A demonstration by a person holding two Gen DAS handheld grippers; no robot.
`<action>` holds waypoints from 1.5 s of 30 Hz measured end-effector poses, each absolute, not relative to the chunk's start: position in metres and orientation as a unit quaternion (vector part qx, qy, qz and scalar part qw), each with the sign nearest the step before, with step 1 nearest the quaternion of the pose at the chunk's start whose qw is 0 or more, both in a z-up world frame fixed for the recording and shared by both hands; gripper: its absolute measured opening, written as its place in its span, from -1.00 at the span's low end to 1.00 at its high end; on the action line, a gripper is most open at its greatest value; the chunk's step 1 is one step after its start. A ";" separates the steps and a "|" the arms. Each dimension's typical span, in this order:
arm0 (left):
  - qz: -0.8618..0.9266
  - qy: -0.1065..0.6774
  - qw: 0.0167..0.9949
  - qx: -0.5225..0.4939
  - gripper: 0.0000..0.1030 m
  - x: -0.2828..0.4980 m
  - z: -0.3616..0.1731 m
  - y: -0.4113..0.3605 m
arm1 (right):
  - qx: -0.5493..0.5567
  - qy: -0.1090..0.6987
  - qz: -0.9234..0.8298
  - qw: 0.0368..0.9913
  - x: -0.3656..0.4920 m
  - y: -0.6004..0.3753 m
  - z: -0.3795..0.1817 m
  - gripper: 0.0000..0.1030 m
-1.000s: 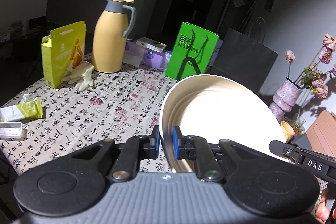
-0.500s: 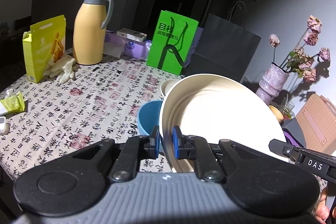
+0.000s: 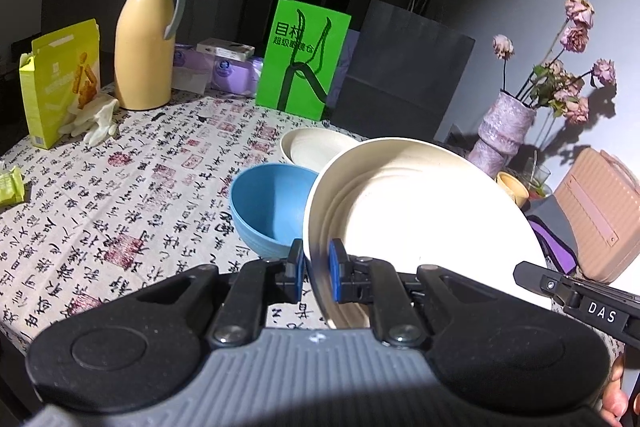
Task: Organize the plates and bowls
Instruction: 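Carry the held cream plate toward the blue bowl and white bowls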
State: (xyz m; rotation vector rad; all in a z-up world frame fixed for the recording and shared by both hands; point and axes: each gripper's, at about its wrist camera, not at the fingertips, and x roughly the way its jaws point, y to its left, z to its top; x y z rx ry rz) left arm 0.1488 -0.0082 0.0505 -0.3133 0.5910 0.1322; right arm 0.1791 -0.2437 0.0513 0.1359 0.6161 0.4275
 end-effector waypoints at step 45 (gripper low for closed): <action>0.038 0.359 0.926 -0.115 -0.75 0.162 -0.019 -0.045 | 0.129 0.352 0.181 0.909 0.177 -0.287 -0.033 -0.81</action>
